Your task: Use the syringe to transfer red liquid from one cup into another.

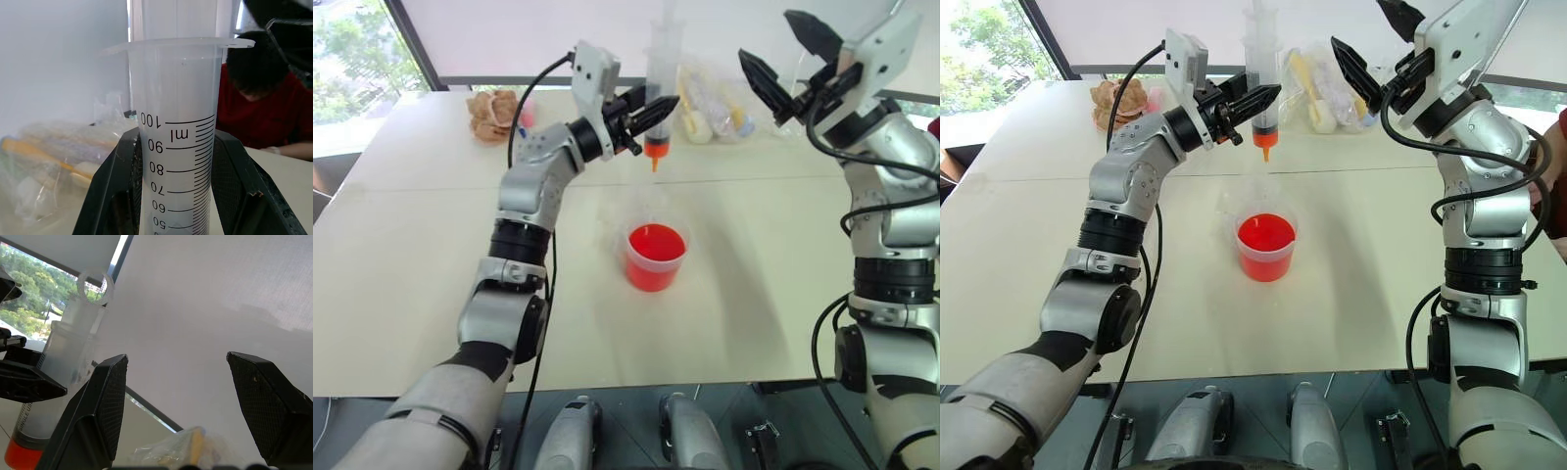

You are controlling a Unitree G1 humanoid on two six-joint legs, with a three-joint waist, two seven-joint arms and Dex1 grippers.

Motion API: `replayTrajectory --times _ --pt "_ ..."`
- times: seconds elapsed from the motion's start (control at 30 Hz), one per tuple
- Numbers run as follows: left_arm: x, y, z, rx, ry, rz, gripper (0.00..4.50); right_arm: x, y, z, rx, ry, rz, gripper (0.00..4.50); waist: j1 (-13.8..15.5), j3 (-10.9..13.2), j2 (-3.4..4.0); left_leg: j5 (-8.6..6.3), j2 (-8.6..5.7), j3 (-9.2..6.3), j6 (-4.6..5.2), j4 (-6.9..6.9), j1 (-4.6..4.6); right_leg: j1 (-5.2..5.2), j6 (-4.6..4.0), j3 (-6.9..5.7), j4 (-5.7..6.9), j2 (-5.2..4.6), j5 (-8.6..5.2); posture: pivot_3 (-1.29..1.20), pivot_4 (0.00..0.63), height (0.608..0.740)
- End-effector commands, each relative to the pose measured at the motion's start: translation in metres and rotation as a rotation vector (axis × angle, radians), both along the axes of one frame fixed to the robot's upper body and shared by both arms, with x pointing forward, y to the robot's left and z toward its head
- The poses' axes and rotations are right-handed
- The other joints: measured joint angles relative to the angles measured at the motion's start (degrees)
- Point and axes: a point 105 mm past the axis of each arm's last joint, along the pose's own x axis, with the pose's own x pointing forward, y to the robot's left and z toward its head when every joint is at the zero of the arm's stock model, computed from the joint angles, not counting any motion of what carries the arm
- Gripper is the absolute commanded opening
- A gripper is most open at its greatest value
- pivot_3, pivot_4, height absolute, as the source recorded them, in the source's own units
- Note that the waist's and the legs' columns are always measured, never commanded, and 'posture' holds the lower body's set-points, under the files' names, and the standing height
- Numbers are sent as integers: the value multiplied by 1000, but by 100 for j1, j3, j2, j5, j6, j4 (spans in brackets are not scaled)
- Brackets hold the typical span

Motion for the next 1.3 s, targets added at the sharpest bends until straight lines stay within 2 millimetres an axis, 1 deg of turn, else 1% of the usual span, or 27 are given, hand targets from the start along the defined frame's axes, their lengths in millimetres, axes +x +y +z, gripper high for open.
replayTrajectory --times 0.03,0.17,0.3,0.43,0.57,0.77,0.9,1.03,1.1,1.3 --pt "-17 1 6 14 -35 -46 1351 -11 6 13 5 -68 18 3343 -11 -1 1 1 1 -1 -2 0 1 0 0 0 1 0 0 0 150 740" --pt "-21 2 -1 23 -14 -47 1351 -11 12 14 0 -69 44 3343 -1 -1 1 2 2 -2 -3 1 1 0 -1 0 3 1 0 0 150 740" --pt "-20 1 -9 30 2 -42 1351 -11 20 13 -6 -64 77 3343 10 -1 1 3 1 -2 -5 2 1 0 -1 0 3 0 1 0 150 740" --pt "-20 -1 -13 40 7 -45 1351 -9 27 8 -17 -47 104 3343 8 -1 1 5 1 -2 -9 2 1 0 -1 0 2 0 1 0 150 740" --pt "-23 -3 -19 61 4 -68 1351 1 31 2 6 -28 117 3343 -8 -1 1 5 1 -2 -8 2 2 0 -1 0 3 1 1 0 150 740" --pt "-23 -4 -28 104 -5 -63 1351 11 43 3 5 -31 158 3343 -13 -1 1 6 1 -2 -10 1 2 0 -2 0 3 2 1 0 150 740" --pt "-22 -3 -31 118 -11 -56 1351 13 51 -1 -11 -10 199 3343 -5 -1 1 7 1 -2 -12 1 3 0 -2 0 2 2 1 0 150 740" --pt "-21 -3 -34 129 -12 -54 1351 13 68 -14 -51 46 281 3343 -6 -1 1 7 1 -3 -13 1 2 0 -2 0 3 2 1 0 150 740" --pt "-21 -3 -36 135 -11 -59 1351 13 73 -18 -62 59 299 3343 -10 -1 1 8 1 -3 -13 1 2 0 -2 0 3 2 1 0 150 740" --pt "-21 -4 -45 168 1 -73 1351 15 81 -17 -88 55 323 3343 -14 -1 1 7 1 -3 -13 1 2 0 -2 0 3 2 1 0 150 740"
